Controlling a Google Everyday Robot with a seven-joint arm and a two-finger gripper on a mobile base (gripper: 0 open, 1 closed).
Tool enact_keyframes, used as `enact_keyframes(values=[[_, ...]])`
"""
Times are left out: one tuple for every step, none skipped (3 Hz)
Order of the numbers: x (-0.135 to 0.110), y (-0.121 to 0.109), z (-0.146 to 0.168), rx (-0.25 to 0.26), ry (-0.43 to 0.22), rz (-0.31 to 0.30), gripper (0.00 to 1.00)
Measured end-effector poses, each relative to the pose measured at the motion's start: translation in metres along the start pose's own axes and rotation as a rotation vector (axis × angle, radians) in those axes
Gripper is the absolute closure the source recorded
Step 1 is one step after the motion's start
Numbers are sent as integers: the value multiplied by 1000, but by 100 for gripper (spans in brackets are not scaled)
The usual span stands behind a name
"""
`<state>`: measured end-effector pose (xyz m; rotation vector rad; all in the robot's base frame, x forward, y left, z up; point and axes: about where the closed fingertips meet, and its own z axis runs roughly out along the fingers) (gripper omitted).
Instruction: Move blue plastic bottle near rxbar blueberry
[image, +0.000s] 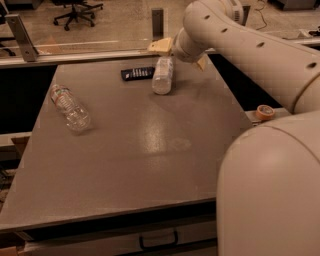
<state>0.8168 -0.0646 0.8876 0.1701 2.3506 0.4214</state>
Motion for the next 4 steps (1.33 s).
enact_keyframes(values=[[-32, 11, -63, -183, -115, 22, 0], [-65, 16, -135, -376, -241, 50, 0], [-84, 8, -206, -530, -332, 70, 0], [-86, 2, -237, -573, -377, 54, 0]])
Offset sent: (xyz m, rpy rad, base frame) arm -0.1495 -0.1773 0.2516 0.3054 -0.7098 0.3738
